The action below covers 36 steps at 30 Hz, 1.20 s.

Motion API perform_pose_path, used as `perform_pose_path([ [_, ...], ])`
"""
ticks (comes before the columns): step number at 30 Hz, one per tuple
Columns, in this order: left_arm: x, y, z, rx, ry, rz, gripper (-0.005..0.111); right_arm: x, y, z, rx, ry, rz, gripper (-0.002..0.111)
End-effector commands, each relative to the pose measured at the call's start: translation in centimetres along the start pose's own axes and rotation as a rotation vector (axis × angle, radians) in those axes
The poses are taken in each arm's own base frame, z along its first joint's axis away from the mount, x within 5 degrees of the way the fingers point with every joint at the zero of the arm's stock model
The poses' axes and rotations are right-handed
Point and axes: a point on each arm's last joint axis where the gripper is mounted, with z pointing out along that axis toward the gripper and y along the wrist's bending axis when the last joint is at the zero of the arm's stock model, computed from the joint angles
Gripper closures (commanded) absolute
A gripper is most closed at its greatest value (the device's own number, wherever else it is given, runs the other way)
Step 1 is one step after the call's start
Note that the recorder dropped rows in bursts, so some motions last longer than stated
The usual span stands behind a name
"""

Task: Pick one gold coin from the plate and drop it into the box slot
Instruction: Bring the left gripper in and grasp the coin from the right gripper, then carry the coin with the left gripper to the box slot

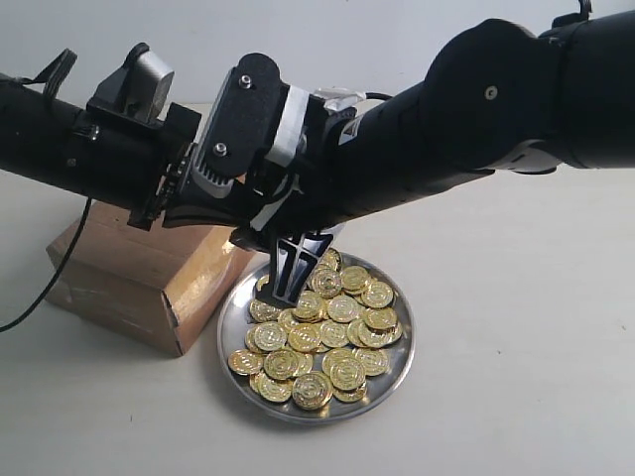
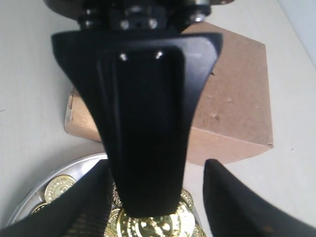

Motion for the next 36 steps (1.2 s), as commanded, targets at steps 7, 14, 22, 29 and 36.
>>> perform_pose_path([
  [7, -0.1, -0.4, 0.0, 0.018, -0.007, 0.033, 0.107, -0.1, 0.0, 0.0, 0.005, -0.006, 0.012, 0.055],
  [14, -0.2, -0.1, -0.1, -0.014, -0.01, 0.097, 0.107, -0.1, 0.1, -0.1, -0.003, -0.002, 0.01, 0.055],
  [22, -0.3, 0.6, -0.3, -0.108, -0.016, 0.145, 0.107, 0.2, 0.1, -0.1, -0.005, 0.025, 0.034, 0.055],
  [29, -0.5, -0.5, -1.5, -0.199, -0.07, 0.235, 0.107, 0.8, 0.4, -0.1, -0.03, 0.09, 0.077, 0.055],
  [36, -0.8, -0.3, -2.9, -0.408, -0.099, 0.37, 0.107, 1.1, 0.6, -0.1, -0.049, 0.132, 0.185, 0.057],
])
